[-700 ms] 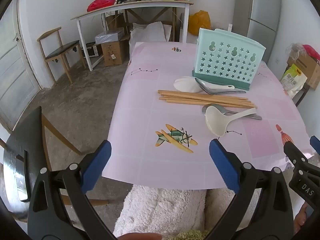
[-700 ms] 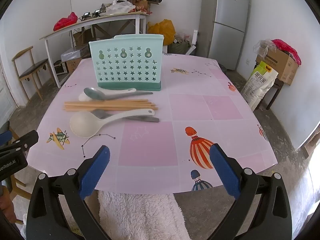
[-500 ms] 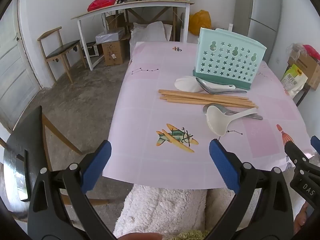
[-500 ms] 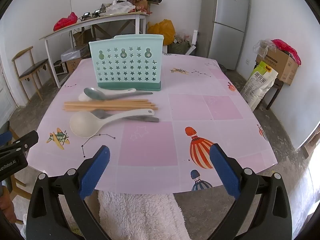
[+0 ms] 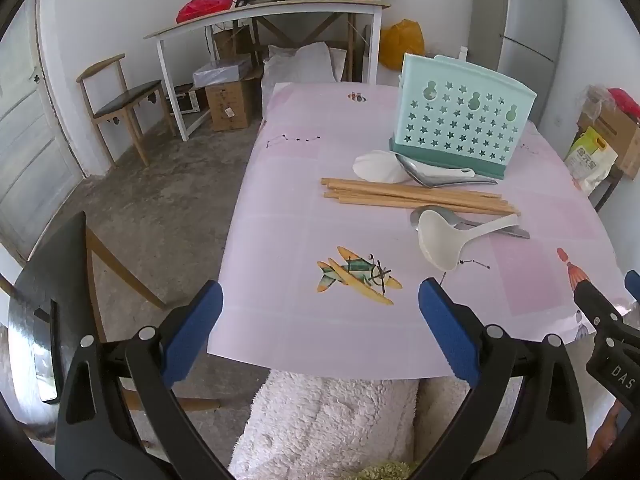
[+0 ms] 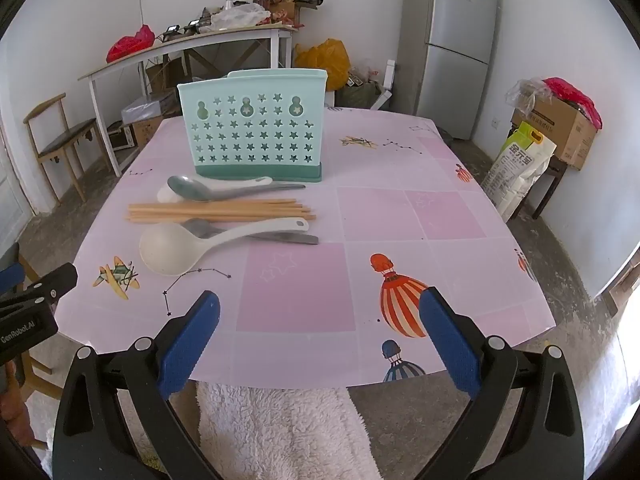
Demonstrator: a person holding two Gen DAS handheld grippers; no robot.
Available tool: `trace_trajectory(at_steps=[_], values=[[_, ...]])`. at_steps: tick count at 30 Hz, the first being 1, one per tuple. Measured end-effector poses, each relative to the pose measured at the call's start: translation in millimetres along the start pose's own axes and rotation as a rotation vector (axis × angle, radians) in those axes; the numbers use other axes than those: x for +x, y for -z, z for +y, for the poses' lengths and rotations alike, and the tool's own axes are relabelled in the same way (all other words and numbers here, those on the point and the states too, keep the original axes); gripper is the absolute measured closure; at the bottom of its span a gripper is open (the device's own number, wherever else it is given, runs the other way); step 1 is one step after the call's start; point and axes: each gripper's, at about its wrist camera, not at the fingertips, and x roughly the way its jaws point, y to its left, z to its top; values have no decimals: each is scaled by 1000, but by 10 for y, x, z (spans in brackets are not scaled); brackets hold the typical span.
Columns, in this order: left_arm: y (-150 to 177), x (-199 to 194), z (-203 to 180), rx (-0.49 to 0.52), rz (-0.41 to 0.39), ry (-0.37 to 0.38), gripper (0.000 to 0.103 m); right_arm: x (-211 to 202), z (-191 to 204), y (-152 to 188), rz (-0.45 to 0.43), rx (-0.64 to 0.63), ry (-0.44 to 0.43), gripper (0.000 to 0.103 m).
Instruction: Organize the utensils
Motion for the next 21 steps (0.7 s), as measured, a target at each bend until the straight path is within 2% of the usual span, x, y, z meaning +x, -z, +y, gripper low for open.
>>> trace_trajectory(at_steps=[21], values=[[19,11,14,-5,7,-10,8,-6,8,-5,-3,0,0,6]])
